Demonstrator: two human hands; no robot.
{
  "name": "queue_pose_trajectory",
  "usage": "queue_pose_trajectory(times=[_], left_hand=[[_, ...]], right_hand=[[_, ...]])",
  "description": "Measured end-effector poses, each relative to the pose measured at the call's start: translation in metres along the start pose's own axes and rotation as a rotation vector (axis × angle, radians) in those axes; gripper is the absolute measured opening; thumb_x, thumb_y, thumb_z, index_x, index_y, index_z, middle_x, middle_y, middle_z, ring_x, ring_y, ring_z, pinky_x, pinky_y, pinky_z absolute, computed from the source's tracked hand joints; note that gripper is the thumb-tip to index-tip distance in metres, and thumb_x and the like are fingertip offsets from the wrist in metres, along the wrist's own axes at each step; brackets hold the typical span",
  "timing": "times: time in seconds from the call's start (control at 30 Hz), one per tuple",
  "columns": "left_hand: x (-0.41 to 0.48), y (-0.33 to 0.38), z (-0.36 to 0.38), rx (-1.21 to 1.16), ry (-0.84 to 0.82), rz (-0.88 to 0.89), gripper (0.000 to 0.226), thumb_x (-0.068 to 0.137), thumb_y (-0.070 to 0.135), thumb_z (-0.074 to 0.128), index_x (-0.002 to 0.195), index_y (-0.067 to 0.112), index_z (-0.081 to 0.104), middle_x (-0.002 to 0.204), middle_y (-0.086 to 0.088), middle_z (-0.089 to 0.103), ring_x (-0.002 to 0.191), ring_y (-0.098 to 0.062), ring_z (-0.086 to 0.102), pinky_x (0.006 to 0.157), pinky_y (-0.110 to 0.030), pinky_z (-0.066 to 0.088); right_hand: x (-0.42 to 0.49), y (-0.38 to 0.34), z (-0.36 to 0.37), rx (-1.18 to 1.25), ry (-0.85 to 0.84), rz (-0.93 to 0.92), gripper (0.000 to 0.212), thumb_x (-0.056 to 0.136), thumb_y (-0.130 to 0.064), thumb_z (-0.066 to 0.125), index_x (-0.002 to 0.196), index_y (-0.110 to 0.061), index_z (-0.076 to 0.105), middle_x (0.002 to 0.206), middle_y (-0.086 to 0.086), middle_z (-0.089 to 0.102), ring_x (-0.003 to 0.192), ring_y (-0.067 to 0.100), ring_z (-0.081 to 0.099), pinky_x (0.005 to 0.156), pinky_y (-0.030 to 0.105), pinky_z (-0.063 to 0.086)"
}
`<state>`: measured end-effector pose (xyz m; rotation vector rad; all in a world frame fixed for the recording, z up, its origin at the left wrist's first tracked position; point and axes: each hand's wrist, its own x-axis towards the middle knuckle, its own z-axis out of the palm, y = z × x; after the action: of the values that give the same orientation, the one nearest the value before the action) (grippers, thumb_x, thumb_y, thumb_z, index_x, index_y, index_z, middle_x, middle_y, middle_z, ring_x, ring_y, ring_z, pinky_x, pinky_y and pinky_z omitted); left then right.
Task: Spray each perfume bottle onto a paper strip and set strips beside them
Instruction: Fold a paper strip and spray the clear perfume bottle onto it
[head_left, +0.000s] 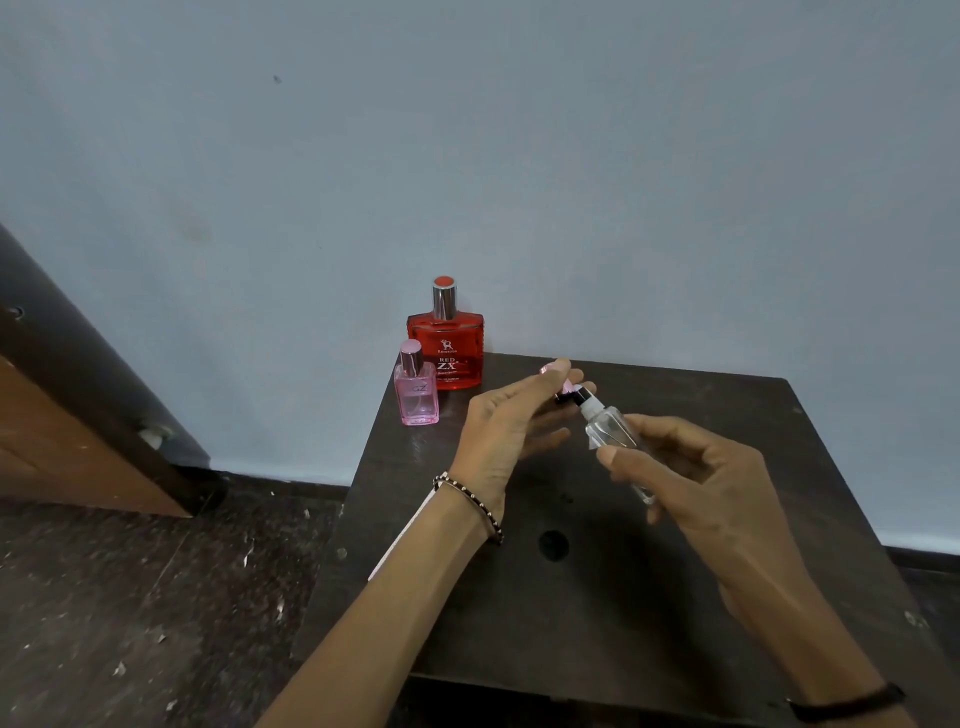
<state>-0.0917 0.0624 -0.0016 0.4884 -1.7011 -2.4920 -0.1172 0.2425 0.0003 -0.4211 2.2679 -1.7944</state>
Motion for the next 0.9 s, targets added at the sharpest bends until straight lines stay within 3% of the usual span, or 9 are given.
queue_pose_trajectory(times=[0.13,0.3,0.43,0.53,0.63,0.73,0.9], left_hand=[[0.0008,-0.0002,-0.0021,-0.013,-0.015,-0.006,0.026,0.087,0.044,0.065,0.097,0.025,0.079,0.106,0.001,0.078,0.102,-0.015,0.073,0.09,-0.036,0.055],[0.0004,0.0009,-0.001,-0.016,-0.005,0.009,0.03,0.086,0.045,0.065,0.099,0.022,0.079,0.106,-0.001,0.078,0.103,-0.016,0.072,0.093,-0.037,0.055],[-0.0019,-0.0005,0.0038,0.011,-0.019,-0.002,0.03,0.091,0.041,0.062,0.105,0.019,0.076,0.105,0.001,0.078,0.098,-0.011,0.074,0.077,-0.022,0.057],[-0.0017,-0.0015,0.0054,-0.015,-0.016,-0.003,0.027,0.087,0.04,0.065,0.098,0.019,0.077,0.103,-0.002,0.079,0.096,-0.012,0.074,0.073,-0.02,0.059],[-0.0007,-0.0044,0.0057,-0.02,-0.047,-0.014,0.037,0.075,0.048,0.07,0.096,0.019,0.079,0.104,-0.004,0.078,0.099,-0.017,0.074,0.086,-0.031,0.058],[0.0014,-0.0069,0.0063,-0.023,-0.054,-0.041,0.042,0.076,0.048,0.071,0.102,0.016,0.078,0.105,-0.006,0.078,0.099,-0.02,0.074,0.093,-0.038,0.055],[0.0044,-0.0054,0.0071,-0.051,-0.079,-0.037,0.041,0.066,0.052,0.074,0.091,0.02,0.081,0.1,-0.005,0.079,0.094,-0.017,0.075,0.074,-0.023,0.06]], right_hand=[[0.0006,0.0002,0.0008,0.037,-0.023,0.02,0.052,0.056,-0.05,0.079,0.104,-0.032,0.075,0.092,-0.008,0.078,0.076,0.01,0.074,0.048,0.019,0.052],[0.0017,-0.002,0.002,0.121,-0.054,0.073,0.045,0.063,-0.037,0.081,0.105,-0.024,0.071,0.094,-0.011,0.077,0.075,0.017,0.076,0.045,0.018,0.052],[0.0027,-0.0037,0.0038,0.202,-0.05,0.106,0.051,0.064,-0.034,0.081,0.109,-0.014,0.063,0.092,-0.005,0.079,0.076,0.022,0.077,0.047,0.022,0.056],[0.0027,-0.0041,0.0054,0.297,-0.079,0.161,0.061,0.061,-0.031,0.083,0.114,-0.011,0.059,0.093,-0.003,0.079,0.081,0.026,0.077,0.049,0.022,0.057],[0.001,-0.0044,0.0066,0.307,-0.11,0.168,0.072,0.053,-0.032,0.086,0.115,-0.012,0.058,0.097,0.002,0.079,0.085,0.024,0.076,0.053,0.02,0.056],[-0.0003,-0.004,0.0084,0.35,-0.13,0.184,0.067,0.058,-0.033,0.083,0.117,-0.009,0.06,0.1,0.005,0.078,0.087,0.022,0.076,0.055,0.019,0.056],[-0.0002,-0.0037,0.0079,0.457,-0.129,0.232,0.053,0.07,-0.034,0.074,0.117,-0.01,0.062,0.106,0.012,0.076,0.087,0.027,0.075,0.057,0.023,0.057]])
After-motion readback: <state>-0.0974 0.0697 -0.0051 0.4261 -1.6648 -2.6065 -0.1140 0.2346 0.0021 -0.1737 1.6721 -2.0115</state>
